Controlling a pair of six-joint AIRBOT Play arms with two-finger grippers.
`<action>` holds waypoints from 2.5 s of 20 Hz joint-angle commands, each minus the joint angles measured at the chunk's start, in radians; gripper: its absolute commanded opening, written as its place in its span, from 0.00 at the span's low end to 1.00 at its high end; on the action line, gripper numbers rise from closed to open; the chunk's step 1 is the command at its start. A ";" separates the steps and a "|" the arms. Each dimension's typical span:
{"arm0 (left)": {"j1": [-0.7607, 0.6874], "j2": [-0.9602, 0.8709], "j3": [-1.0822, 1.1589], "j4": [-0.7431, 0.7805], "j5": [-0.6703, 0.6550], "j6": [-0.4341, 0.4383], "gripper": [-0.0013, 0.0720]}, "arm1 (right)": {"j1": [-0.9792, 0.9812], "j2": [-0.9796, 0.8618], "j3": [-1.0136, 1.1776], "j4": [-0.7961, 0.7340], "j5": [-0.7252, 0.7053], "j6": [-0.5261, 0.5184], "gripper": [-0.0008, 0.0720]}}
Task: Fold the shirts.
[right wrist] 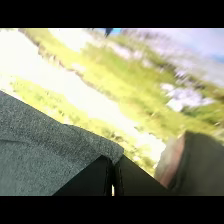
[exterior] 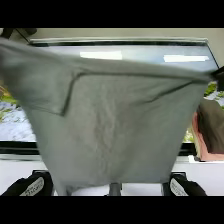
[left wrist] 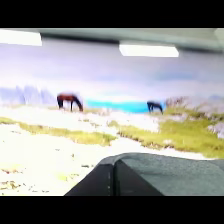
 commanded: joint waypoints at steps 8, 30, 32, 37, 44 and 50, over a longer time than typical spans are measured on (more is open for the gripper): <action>-0.129 -0.459 -0.473 -0.005 0.536 0.080 0.06 | 0.124 -0.483 -0.283 -0.031 -0.734 0.098 0.04; -0.082 -0.578 -0.521 0.047 0.090 0.146 0.07 | 0.099 -0.578 -0.383 -0.076 -0.196 0.007 0.04; -0.082 -0.578 -0.563 0.046 0.090 0.134 0.07 | 0.099 -0.578 -0.396 -0.064 -0.214 0.022 0.04; -0.045 -0.569 -0.476 0.036 -0.025 0.093 0.79 | 0.097 -0.529 -0.367 -0.060 -0.171 -0.017 0.70; 0.070 -0.266 -0.755 0.138 -0.167 0.071 0.72 | -0.090 -0.359 -0.494 -0.013 -0.036 -0.068 0.75; 0.061 -0.103 -1.205 0.126 -0.076 0.065 0.72 | -0.098 -0.230 -0.586 -0.032 -0.027 -0.089 0.76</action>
